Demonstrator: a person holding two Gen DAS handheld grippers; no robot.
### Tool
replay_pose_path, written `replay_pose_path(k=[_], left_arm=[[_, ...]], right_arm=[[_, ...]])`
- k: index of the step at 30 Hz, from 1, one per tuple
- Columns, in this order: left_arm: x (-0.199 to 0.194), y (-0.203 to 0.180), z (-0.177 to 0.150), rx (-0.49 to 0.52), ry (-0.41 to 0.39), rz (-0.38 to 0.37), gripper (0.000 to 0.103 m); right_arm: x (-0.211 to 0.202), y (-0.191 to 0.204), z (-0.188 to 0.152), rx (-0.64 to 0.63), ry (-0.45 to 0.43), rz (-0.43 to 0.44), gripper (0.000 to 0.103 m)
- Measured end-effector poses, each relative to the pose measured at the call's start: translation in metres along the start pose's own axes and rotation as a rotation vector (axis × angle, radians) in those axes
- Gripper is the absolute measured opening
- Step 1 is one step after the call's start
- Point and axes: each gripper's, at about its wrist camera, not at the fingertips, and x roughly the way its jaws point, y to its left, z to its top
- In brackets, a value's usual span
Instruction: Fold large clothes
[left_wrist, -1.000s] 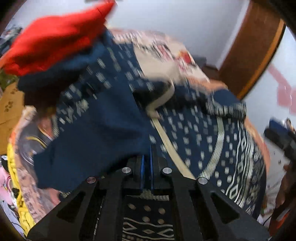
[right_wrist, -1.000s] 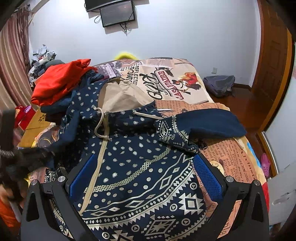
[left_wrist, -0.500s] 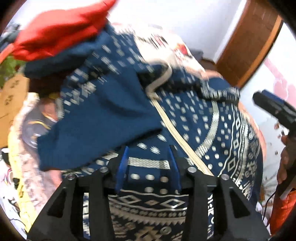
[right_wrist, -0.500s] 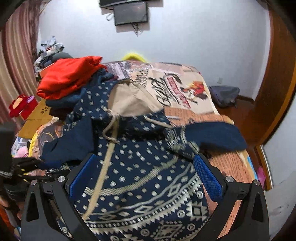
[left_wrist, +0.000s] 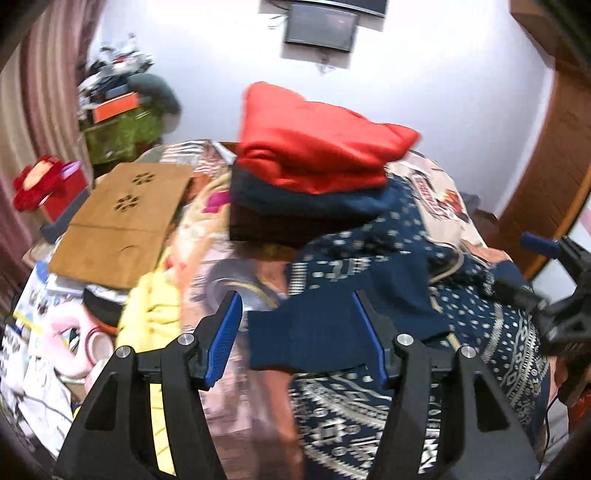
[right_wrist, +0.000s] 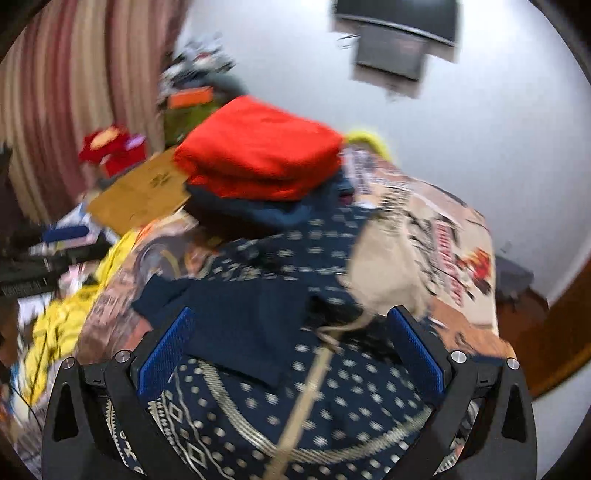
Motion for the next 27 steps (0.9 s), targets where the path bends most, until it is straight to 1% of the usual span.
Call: replay_pose_path(k=[5, 7, 10, 11, 12, 14, 16, 18, 20, 21, 22, 23, 24, 25, 26, 27], left_arm=[[0.002, 0.041, -0.012, -0.085, 0.027, 0.02, 0.059], [0.003, 0.052, -0.018, -0.106, 0.04, 0.026, 0.059], [0.008, 0.068, -0.027, -0.137, 0.059, 0.037, 0.059], [0.01, 0.072, -0.029, -0.146, 0.067, 0.04, 0.059], [0.012, 0.076, -0.032, -0.157, 0.075, 0.04, 0.059], [0.015, 0.082, -0.036, -0.173, 0.085, 0.039, 0.059], [0.019, 0.086, -0.04, -0.182, 0.093, 0.043, 0.059], [0.02, 0.088, -0.043, -0.18, 0.095, 0.053, 0.059], [0.023, 0.089, -0.046, -0.175, 0.097, 0.059, 0.059], [0.024, 0.089, -0.048, -0.175, 0.101, 0.063, 0.059], [0.027, 0.09, -0.05, -0.179, 0.108, 0.064, 0.059], [0.028, 0.091, -0.052, -0.185, 0.114, 0.061, 0.059], [0.031, 0.092, -0.054, -0.192, 0.126, 0.053, 0.059], [0.033, 0.093, -0.056, -0.197, 0.134, 0.049, 0.059], [0.035, 0.093, -0.056, -0.201, 0.14, 0.048, 0.059], [0.036, 0.092, -0.058, -0.203, 0.146, 0.046, 0.059]], right_arm=[[0.053, 0.055, 0.0, -0.135, 0.139, 0.144, 0.102], [0.077, 0.08, -0.004, -0.194, 0.204, 0.179, 0.101], [0.102, 0.11, -0.007, -0.253, 0.254, 0.222, 0.101], [0.114, 0.122, -0.008, -0.274, 0.283, 0.232, 0.101], [0.123, 0.13, -0.01, -0.288, 0.306, 0.241, 0.099], [0.142, 0.145, -0.013, -0.321, 0.356, 0.256, 0.093], [0.16, 0.157, -0.017, -0.343, 0.396, 0.25, 0.088], [0.177, 0.166, -0.021, -0.364, 0.427, 0.24, 0.081], [0.191, 0.171, -0.025, -0.383, 0.449, 0.223, 0.063], [0.195, 0.172, -0.027, -0.383, 0.453, 0.219, 0.059], [0.197, 0.171, -0.028, -0.377, 0.446, 0.219, 0.051], [0.196, 0.169, -0.028, -0.368, 0.427, 0.219, 0.039], [0.195, 0.166, -0.028, -0.356, 0.415, 0.222, 0.031], [0.195, 0.163, -0.028, -0.341, 0.415, 0.225, 0.015], [0.194, 0.157, -0.027, -0.315, 0.414, 0.224, 0.012], [0.19, 0.152, -0.022, -0.284, 0.404, 0.239, 0.012]])
